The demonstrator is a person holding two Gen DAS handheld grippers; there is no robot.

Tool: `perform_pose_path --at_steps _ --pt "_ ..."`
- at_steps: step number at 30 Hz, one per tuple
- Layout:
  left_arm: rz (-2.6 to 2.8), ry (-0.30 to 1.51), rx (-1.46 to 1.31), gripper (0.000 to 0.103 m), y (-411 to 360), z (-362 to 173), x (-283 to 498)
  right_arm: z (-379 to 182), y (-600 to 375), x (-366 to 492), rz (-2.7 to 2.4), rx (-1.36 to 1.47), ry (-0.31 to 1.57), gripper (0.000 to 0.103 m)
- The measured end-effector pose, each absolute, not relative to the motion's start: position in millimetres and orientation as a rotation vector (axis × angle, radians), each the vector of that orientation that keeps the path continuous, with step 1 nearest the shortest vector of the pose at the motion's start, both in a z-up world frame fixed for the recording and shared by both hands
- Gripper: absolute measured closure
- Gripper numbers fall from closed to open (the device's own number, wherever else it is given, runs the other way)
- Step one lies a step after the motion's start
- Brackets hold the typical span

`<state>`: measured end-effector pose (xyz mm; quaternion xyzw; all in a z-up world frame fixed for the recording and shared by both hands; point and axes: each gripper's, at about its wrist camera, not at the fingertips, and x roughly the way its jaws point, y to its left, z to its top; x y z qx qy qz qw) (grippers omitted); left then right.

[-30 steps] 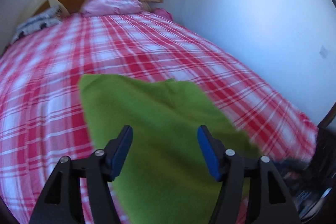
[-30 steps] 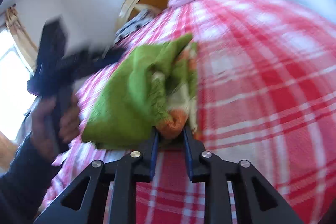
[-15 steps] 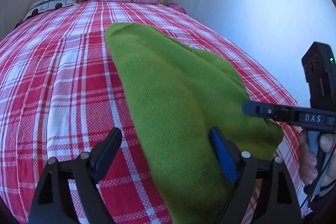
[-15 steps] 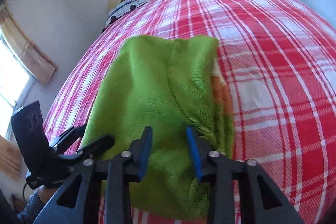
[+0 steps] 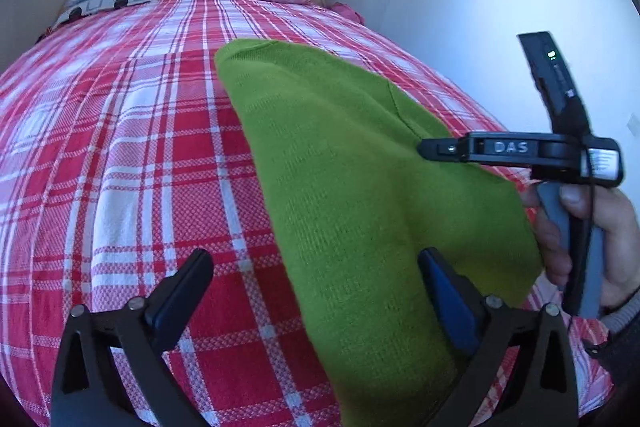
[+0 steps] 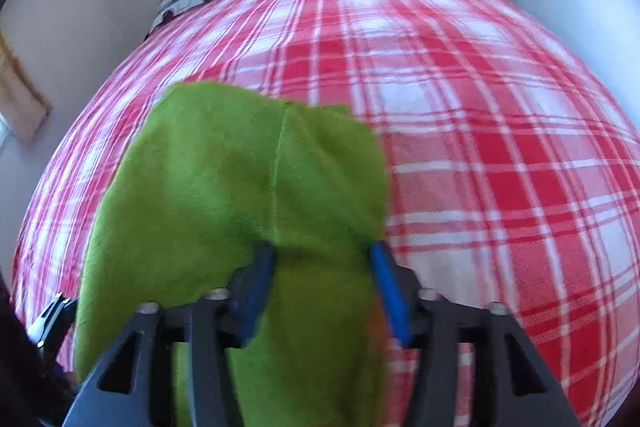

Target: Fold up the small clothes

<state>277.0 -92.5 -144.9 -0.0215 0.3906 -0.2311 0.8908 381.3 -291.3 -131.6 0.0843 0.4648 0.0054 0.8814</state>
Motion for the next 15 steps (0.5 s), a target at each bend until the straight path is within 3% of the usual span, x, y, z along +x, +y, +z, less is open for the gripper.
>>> perform_pose_path --at_steps 6,10,12,14,15 --pt "-0.502 0.835 -0.065 0.000 -90 -148 281 -87 -251 327 0.058 0.031 0.723 0.041" --pt "-0.494 0.829 -0.055 0.000 -92 -147 279 -86 -221 309 0.129 -0.055 0.700 0.041" --pt "-0.493 0.828 -0.053 0.000 -92 -147 278 -100 -222 310 0.111 -0.070 0.748 0.047" --pt "-0.496 0.831 -0.056 0.000 -92 -147 278 -123 -234 316 0.086 -0.053 0.806 0.064" --pt "-0.501 0.836 -0.055 0.000 -92 -148 278 -129 -237 311 0.091 -0.047 0.813 0.066"
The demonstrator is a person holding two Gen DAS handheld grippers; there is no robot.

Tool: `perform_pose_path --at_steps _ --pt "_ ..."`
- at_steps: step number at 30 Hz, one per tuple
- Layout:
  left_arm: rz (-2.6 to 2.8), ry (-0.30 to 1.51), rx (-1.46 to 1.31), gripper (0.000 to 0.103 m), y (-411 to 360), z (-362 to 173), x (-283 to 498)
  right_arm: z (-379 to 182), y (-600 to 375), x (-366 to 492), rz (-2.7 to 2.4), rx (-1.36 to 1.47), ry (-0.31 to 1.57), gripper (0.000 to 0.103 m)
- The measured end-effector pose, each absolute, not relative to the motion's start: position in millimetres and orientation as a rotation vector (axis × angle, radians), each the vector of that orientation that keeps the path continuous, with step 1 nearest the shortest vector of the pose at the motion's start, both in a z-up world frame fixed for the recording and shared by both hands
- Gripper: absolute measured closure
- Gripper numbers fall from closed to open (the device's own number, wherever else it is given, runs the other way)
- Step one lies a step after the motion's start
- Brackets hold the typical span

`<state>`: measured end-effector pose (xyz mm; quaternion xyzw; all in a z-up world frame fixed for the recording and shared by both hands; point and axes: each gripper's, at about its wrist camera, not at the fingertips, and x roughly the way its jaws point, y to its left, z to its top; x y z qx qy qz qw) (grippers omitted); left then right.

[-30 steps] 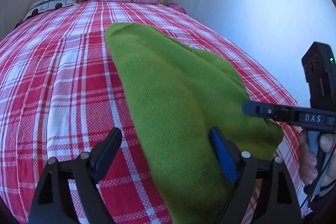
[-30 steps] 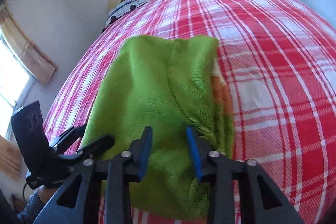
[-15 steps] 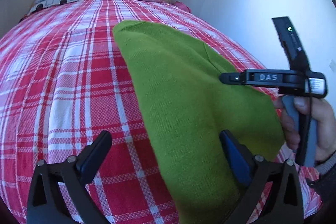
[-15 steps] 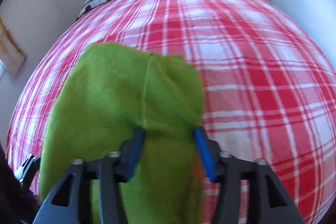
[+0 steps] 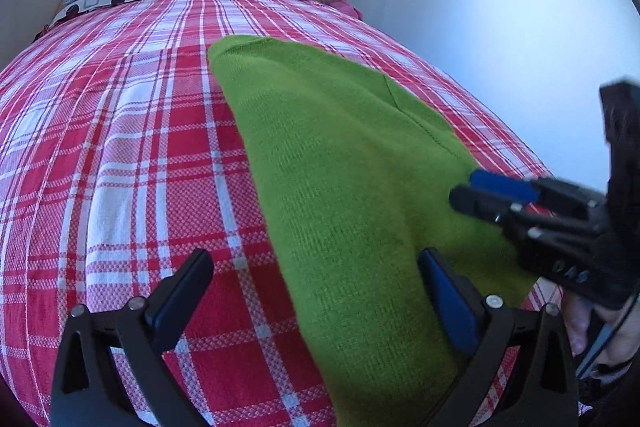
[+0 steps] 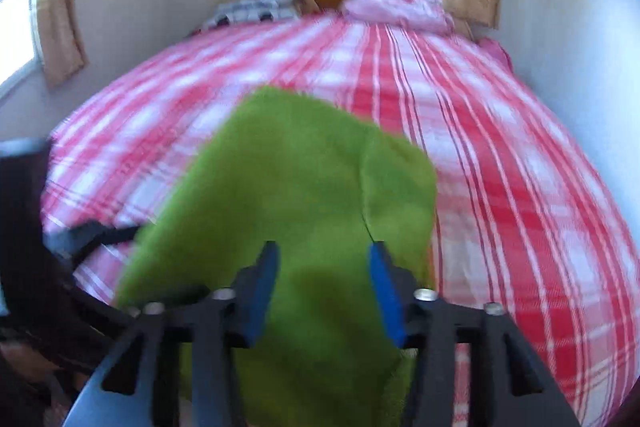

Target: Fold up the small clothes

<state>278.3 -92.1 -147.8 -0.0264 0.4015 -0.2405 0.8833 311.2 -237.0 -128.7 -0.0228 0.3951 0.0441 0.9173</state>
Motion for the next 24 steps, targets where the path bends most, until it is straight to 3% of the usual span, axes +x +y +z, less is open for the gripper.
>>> perform_pose_path --at_steps 3,13,18,22,24 --pt "-0.508 0.842 -0.052 0.000 -94 -148 280 -130 -238 297 0.099 -0.092 0.799 0.071" --pt "-0.507 0.847 -0.064 0.000 -93 -149 280 -90 -199 336 0.186 -0.100 0.748 0.070" --pt "-0.500 0.856 -0.062 0.000 -93 -150 281 -124 -176 385 0.219 -0.135 0.932 0.070" --pt "-0.511 0.861 -0.071 0.000 -93 -151 283 -122 -202 382 0.236 -0.013 0.918 0.070" --pt "-0.517 0.866 -0.079 0.000 -92 -151 284 -114 -223 365 0.235 0.034 0.880 0.061"
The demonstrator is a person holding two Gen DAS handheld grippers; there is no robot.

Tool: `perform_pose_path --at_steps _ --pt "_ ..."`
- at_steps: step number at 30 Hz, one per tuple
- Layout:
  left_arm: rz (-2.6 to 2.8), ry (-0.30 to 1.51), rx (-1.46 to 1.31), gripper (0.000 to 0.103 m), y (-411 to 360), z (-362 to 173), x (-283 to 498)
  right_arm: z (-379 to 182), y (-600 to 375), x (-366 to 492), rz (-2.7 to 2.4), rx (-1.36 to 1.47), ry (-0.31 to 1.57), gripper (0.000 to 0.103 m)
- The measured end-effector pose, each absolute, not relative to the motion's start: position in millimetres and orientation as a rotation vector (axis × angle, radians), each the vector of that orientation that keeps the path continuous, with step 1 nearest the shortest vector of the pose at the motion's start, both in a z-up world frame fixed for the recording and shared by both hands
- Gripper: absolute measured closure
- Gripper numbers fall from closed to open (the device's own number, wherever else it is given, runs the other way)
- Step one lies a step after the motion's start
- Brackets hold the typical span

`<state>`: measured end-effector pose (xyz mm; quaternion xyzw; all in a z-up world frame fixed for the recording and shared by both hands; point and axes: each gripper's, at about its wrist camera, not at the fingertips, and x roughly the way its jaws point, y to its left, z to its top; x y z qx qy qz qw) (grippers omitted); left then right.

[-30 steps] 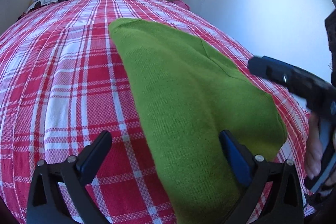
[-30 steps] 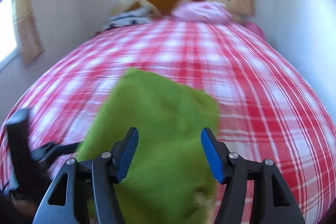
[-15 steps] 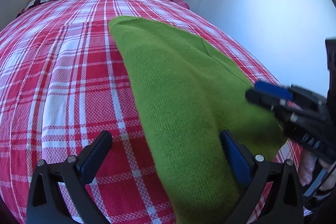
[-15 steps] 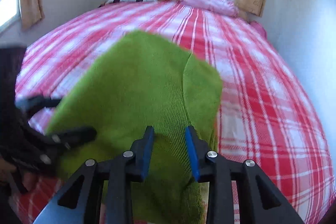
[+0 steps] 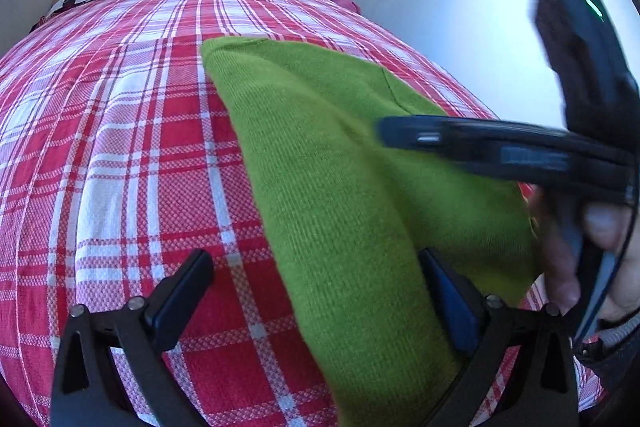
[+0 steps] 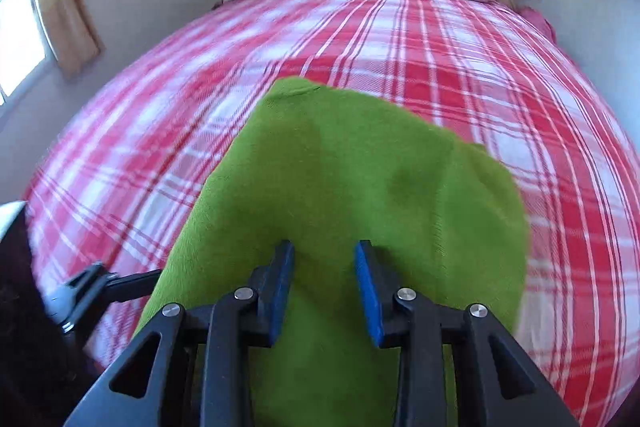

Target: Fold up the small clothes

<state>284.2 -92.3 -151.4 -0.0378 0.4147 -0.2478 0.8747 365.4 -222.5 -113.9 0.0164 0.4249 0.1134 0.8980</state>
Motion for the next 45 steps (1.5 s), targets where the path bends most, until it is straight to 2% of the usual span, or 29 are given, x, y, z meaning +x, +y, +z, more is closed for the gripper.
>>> perform_pose_path --at_steps 1,2,3,7,10,17,26,28,31,32,35,39,45 --pt "-0.522 0.869 -0.087 0.000 -92 -152 285 -110 -235 357 0.226 0.057 0.863 0.049" --pt "-0.525 0.871 -0.094 0.000 -91 -152 286 -107 -254 349 0.219 0.096 0.846 0.043" --pt "-0.527 0.871 -0.097 0.000 -91 -152 286 -106 -270 343 0.208 0.130 0.836 0.042" --pt "-0.532 0.877 -0.080 0.000 -99 -152 288 -114 -342 339 0.137 0.313 0.830 0.042" --pt "-0.540 0.883 -0.071 0.000 -101 -152 290 -133 -362 348 0.157 0.395 0.873 0.042" --pt "-0.567 0.892 -0.047 0.000 -108 -152 289 -162 -370 377 0.341 0.621 0.889 0.042" --pt "-0.596 0.900 -0.046 0.000 -109 -152 289 -169 -334 394 0.456 0.614 0.899 0.042" --pt "-0.602 0.902 -0.047 0.000 -109 -152 289 -171 -334 395 0.456 0.631 0.899 0.044" --pt "-0.610 0.897 -0.044 0.000 -110 -152 289 -174 -334 397 0.442 0.626 0.902 0.058" --pt "-0.612 0.896 -0.043 0.000 -111 -152 290 -174 -332 398 0.440 0.620 0.897 0.059" --pt "-0.624 0.890 -0.042 0.004 -112 -151 290 -174 -336 391 0.439 0.592 0.881 0.060" --pt "-0.659 0.882 -0.040 0.017 -113 -150 286 -174 -334 389 0.432 0.574 0.874 0.061" --pt "-0.662 0.881 -0.029 0.026 -113 -149 282 -171 -331 382 0.424 0.545 0.859 0.063"
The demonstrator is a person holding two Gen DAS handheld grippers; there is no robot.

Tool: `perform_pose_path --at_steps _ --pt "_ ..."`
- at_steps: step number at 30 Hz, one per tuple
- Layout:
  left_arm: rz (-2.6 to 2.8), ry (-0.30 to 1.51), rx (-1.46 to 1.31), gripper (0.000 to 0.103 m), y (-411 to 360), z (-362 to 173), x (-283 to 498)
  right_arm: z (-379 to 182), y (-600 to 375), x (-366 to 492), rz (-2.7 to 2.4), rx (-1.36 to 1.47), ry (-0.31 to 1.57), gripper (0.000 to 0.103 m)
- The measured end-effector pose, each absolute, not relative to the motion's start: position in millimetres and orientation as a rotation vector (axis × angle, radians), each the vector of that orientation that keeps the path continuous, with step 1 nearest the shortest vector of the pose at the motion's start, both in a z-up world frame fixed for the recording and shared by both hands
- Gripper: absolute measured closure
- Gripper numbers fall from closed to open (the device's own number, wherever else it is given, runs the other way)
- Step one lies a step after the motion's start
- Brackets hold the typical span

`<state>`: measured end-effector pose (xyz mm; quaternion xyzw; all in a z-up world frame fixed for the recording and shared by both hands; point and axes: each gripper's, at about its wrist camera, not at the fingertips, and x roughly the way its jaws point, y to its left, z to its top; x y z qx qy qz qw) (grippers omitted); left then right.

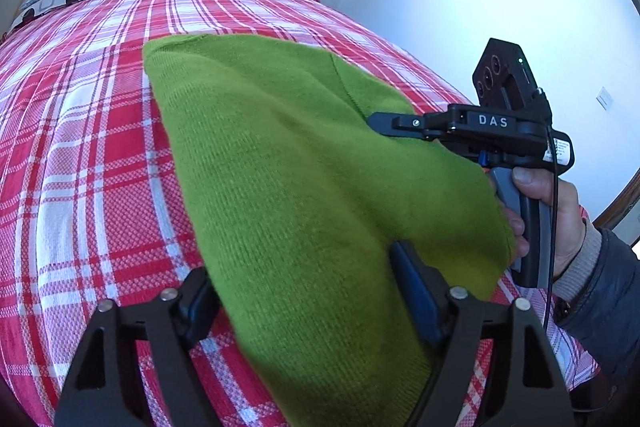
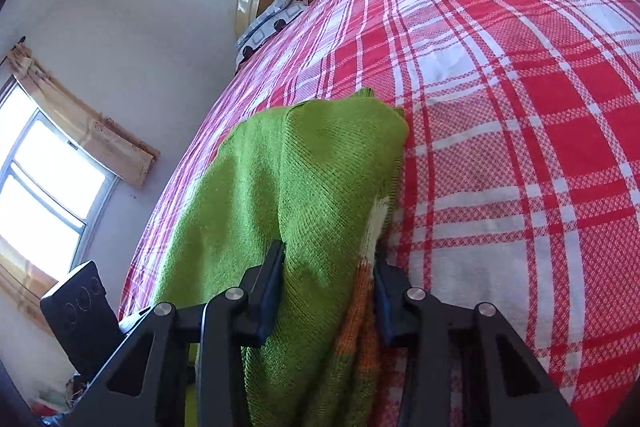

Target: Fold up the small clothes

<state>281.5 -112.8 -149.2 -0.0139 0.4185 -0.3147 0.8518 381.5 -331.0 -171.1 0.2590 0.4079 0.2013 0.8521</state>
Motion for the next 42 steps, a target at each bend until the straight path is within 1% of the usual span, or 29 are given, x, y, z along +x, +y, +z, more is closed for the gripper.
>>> perform_pose_path --at_steps 3,5,9,15,29,42 --pt "-0.656 0.877 -0.026 0.035 -112 -147 278 -166 -324 375 0.415 0.501 0.843 0.068" --pt "-0.638 0.894 -0.027 0.039 -111 -145 276 -159 -319 367 0.407 0.453 0.813 0.071" --pt "-0.614 0.893 -0.032 0.050 -109 -140 270 -154 -316 359 0.382 0.433 0.794 0.072" --pt "-0.621 0.880 -0.017 0.058 -105 -133 258 -144 -312 341 0.398 0.454 0.763 0.073" --pt "-0.586 0.855 0.049 0.062 -83 -114 212 -125 -277 286 0.498 0.511 0.704 0.075" --pt "-0.506 0.836 0.053 0.063 -32 -103 179 -116 -215 276 0.621 0.500 0.698 0.076"
